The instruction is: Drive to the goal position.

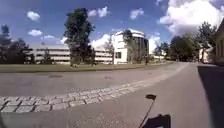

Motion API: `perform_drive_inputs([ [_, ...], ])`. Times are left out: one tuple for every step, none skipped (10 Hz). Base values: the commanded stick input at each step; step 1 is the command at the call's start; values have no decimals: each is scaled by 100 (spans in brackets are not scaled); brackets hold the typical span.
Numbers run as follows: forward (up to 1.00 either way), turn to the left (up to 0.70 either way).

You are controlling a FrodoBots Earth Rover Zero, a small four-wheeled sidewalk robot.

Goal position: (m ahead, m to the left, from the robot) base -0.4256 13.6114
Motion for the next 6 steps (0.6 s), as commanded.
perform_drive_inputs([
  [0,85],
  [0,85],
  [0,85],
  [0,85],
  [0,85],
  [0,85],
])
